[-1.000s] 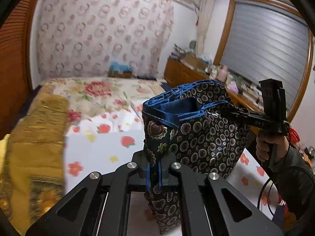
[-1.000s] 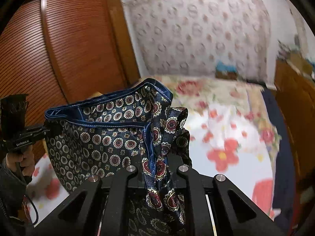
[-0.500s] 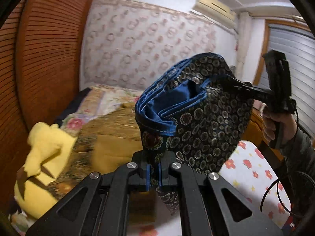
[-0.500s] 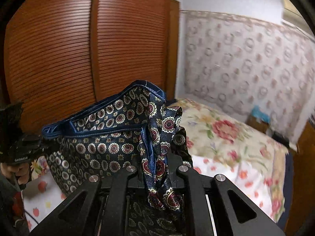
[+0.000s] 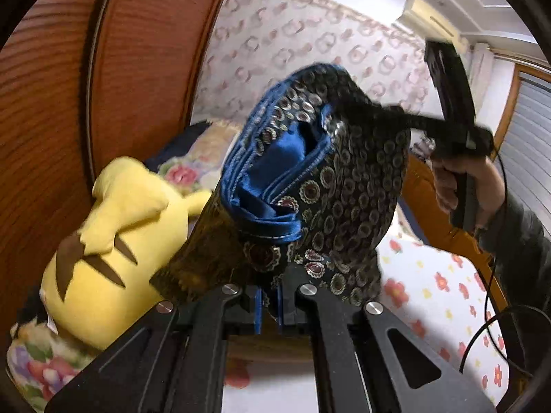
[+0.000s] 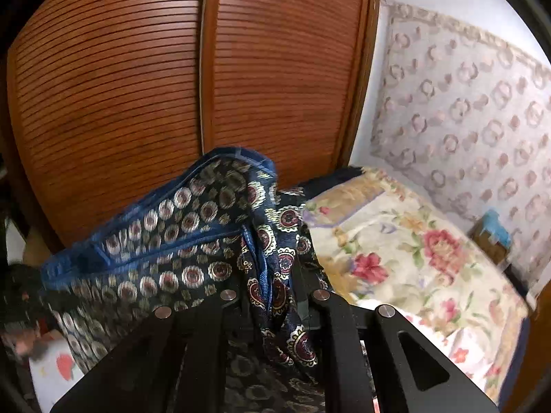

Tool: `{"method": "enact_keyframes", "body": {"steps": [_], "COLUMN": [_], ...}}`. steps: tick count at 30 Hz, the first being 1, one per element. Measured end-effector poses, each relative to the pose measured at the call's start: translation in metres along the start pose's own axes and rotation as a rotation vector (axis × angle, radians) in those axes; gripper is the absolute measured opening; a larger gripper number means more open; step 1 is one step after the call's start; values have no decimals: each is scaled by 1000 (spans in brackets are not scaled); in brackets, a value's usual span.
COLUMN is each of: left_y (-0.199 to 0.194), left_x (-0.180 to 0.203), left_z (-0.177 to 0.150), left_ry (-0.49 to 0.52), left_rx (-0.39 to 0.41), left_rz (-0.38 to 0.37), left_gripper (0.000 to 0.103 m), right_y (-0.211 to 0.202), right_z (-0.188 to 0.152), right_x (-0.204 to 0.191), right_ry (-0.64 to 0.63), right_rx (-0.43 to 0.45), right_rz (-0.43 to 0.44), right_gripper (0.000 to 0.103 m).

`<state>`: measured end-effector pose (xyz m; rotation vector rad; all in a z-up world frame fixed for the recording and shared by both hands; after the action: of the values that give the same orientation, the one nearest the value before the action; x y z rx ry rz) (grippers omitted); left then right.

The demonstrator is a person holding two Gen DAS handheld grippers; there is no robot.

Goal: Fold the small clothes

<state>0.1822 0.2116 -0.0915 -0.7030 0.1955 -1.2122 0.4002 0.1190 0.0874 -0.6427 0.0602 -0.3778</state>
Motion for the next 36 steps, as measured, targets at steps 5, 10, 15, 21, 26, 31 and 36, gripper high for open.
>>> {"method": "enact_keyframes", "body": {"steps": [5,10,15,21,26,31,36], "left_y": [7,8,5,9,11,3,-14], "left_x": [-9,-14,-10,-14,-11,-3,3], "left_z": [-9,-21,-22,-23,-23,-20,-14], "left_ry": [-12,-27,-27,-13,7,86,106], "left_rx": [-18,-58,-63,-62,-61,-38,21], "left_rz": [40,62,71,86,108,137,143], "left_gripper": [6,6,6,6,7,43,83], "right_y": [20,-2,-11,18,82,91,53], "right_z": [20,26,0,-46,-57,-57,-70], "right_x": [17,10,8,-2,21,22,12], "right_ry": [90,74,65,94,191,209,223], "right_rx": [19,96,105,3,-87,-55,-1], "right_rz": [40,-32,-86,-23,1,-22,-53], "right_gripper": [25,53,55,55,55,55,55]}}
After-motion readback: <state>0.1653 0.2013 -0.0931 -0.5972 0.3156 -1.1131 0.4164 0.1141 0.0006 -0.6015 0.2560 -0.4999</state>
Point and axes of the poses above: each gripper's, at about its wrist camera, not at the fingertips, and y roughly the way its jaws point, x to its right, z to its top, the point moved 6 cm from there along y, roughly the way its jaws point, and after that the axes turned 10 degrees about z, right-handed, at the moved point
